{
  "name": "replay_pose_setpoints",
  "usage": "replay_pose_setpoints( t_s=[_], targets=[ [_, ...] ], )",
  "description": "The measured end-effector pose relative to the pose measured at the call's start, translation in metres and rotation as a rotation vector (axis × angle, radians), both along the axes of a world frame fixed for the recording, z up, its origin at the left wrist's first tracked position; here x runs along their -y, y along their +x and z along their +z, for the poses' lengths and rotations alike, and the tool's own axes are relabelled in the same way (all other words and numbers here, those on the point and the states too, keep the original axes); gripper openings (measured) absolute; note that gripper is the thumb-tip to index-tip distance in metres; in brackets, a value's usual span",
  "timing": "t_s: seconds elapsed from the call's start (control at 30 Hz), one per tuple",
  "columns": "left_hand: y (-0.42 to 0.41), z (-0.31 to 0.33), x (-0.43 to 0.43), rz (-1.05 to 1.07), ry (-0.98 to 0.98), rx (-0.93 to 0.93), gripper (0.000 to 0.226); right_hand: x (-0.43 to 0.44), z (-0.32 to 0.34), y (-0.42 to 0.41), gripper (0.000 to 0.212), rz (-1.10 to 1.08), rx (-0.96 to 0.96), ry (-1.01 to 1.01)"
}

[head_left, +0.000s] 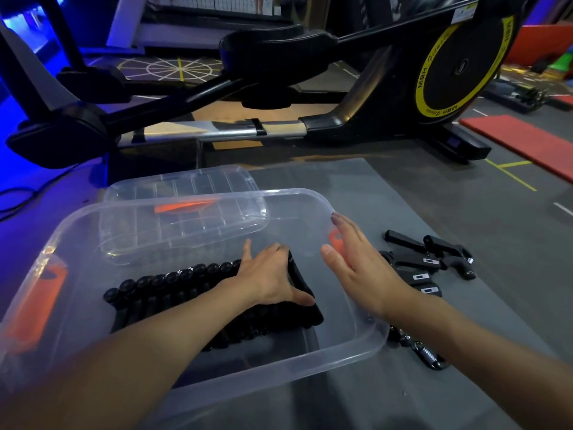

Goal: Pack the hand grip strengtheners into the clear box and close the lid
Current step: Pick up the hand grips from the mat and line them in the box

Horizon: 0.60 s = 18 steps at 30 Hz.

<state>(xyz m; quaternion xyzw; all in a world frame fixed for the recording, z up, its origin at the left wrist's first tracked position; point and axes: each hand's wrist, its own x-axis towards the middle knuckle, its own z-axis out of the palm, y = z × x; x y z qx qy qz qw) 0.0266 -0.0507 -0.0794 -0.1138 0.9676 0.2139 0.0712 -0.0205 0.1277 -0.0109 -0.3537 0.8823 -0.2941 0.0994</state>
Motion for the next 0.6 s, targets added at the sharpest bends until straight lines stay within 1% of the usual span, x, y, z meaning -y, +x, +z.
replay_pose_setpoints(
  t_s=[0.13,0.33,0.5,0.6],
  targets=[
    [0.004,0.001,-0.004,-0.004,-0.027,-0.017,0.112,0.0,0.0,0.001,0.063,-0.003,-0.006,0.001],
    [0.006,0.001,-0.01,0.0,-0.053,-0.028,0.117,0.001,0.0,0.002,0.065,-0.001,-0.032,0.007],
    [-0.007,0.0,-0.024,-0.012,-0.036,-0.067,0.105,0.0,0.0,0.002,0.065,-0.003,-0.024,0.008],
    [-0.01,-0.01,-0.029,-0.043,-0.053,-0.111,0.102,-0.001,-0.002,0.0,0.065,0.006,-0.033,0.008]
  ],
)
